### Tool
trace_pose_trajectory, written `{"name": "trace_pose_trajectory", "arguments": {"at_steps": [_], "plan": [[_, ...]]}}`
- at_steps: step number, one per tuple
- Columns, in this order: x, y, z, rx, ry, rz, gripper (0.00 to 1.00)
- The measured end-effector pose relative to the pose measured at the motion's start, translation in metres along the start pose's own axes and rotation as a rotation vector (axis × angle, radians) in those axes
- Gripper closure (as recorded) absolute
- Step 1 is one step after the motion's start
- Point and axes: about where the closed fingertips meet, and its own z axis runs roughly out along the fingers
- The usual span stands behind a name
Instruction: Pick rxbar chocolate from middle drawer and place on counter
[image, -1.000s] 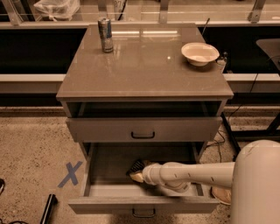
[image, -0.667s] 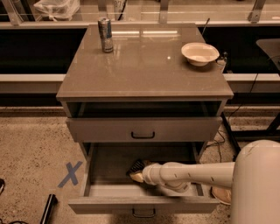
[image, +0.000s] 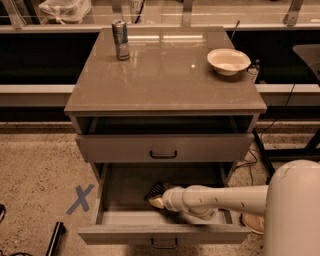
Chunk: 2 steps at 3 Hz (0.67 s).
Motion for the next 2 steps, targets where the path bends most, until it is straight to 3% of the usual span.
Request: {"name": "trace_pose_trajectory", "arguments": {"at_steps": [2], "plan": [[0.0, 0.0, 0.0, 0.0, 0.0, 0.0, 1.0]]}}
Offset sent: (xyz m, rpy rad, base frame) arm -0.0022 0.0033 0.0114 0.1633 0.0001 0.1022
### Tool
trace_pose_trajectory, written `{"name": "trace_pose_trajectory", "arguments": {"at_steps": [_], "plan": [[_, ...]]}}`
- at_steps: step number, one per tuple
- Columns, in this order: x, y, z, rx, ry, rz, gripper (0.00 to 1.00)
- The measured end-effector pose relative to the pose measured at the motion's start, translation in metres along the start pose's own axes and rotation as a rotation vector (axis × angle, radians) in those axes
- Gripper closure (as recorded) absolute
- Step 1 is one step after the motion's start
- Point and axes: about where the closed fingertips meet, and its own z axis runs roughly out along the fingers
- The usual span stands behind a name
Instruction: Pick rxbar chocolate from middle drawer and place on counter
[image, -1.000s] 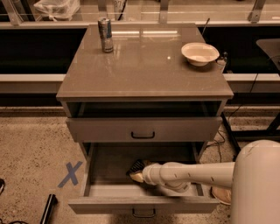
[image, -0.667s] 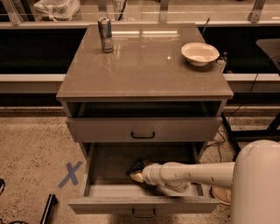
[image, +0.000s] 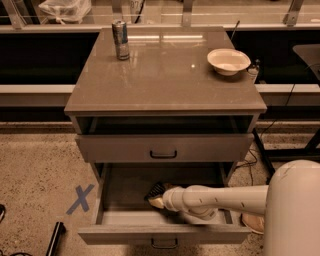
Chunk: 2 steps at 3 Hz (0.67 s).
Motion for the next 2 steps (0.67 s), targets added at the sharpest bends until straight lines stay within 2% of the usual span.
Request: {"name": "trace_pose_trajectory", "arguments": {"at_steps": [2], "plan": [[0.0, 0.0, 0.0, 0.0, 0.0, 0.0, 1.0]]}}
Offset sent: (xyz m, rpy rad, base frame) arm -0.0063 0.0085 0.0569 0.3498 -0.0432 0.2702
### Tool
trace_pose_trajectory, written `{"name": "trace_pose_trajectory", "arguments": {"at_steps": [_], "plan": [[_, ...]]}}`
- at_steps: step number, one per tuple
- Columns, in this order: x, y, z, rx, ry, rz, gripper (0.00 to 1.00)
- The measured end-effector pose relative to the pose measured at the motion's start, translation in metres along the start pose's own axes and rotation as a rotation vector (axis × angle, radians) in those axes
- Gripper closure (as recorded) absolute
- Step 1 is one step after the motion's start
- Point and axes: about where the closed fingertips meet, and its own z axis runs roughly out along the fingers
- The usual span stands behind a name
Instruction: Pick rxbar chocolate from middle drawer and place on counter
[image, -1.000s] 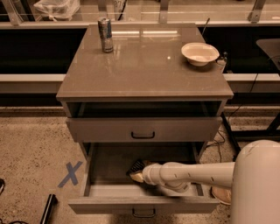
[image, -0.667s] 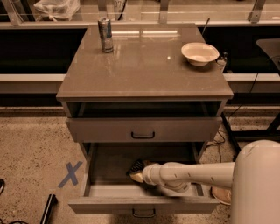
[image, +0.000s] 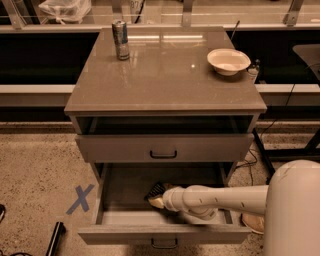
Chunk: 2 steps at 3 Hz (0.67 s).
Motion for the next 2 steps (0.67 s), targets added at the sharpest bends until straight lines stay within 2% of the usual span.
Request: {"name": "trace_pose_trajectory", "arguments": {"at_steps": [1, 2], "plan": [[0.0, 0.0, 0.0, 0.0, 0.0, 0.0, 1.0], [-0.0002, 0.0, -0.0002, 0.0, 0.0, 0.0, 0.83]]}}
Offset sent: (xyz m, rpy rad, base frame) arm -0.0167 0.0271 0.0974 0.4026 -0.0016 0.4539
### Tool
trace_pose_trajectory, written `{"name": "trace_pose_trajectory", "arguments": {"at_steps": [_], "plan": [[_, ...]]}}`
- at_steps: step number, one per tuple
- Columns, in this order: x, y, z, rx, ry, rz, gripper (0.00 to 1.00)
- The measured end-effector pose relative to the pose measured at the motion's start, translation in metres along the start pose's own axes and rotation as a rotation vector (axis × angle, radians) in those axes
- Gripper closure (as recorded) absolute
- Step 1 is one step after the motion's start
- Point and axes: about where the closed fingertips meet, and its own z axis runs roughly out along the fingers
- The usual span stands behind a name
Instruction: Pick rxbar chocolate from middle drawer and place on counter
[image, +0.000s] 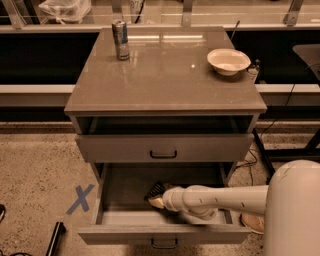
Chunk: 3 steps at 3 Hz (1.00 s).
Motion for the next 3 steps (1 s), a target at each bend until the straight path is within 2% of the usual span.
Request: {"name": "trace_pose_trajectory", "arguments": {"at_steps": [3], "plan": [[0.0, 0.0001, 0.0, 0.0, 0.0, 0.0, 0.14]]}}
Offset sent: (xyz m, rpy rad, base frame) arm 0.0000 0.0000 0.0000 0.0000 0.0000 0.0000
